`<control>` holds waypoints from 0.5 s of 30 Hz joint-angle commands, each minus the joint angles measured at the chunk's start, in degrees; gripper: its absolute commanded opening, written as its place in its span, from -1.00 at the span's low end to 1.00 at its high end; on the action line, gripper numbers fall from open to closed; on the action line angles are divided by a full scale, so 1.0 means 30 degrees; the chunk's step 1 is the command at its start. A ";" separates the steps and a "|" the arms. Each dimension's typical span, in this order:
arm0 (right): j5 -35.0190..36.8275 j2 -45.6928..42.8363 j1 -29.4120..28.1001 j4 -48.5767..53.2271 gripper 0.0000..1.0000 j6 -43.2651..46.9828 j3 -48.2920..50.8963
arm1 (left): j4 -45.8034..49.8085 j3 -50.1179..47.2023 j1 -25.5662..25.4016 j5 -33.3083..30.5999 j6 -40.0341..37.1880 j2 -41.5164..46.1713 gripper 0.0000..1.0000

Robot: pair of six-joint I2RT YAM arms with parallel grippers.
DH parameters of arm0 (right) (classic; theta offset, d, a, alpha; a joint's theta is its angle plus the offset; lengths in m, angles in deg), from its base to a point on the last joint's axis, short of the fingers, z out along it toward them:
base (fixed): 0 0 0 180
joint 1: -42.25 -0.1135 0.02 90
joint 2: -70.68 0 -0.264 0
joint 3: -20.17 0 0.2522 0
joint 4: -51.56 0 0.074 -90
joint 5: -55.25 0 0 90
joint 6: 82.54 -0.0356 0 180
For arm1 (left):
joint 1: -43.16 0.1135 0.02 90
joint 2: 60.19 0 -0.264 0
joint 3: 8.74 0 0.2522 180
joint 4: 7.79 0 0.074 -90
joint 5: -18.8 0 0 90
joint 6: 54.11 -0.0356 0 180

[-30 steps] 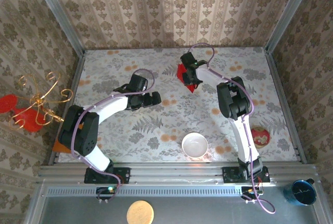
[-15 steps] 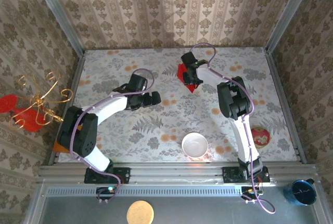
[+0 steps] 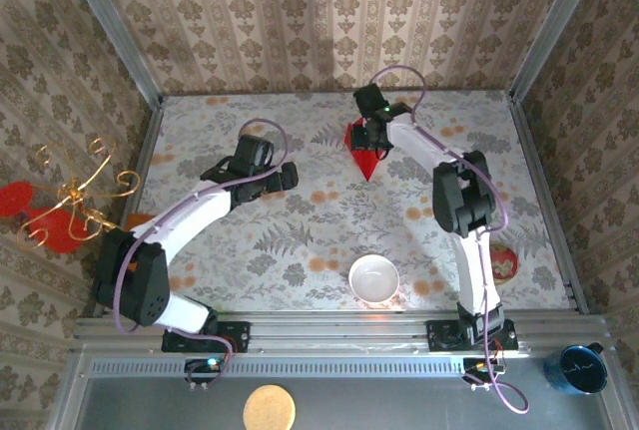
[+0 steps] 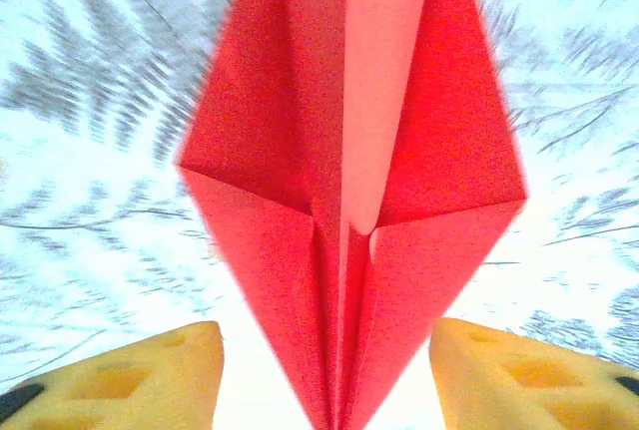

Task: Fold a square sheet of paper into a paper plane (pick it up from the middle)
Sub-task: Move the paper plane to the top-center of the table, then reset both arms

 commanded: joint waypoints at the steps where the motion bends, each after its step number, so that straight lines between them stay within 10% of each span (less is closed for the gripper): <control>1: 0.0476 -0.3648 0.0478 -0.0922 0.29 -0.0027 0.1871 | -0.0619 -0.0102 0.0370 -0.2992 -0.1960 0.1182 1.00; 15: 0.7036 -1.5767 0.5051 -0.9221 0.87 -0.0430 1.7587 | -0.6934 -0.6542 0.3952 -0.6681 -0.5938 0.5590 1.00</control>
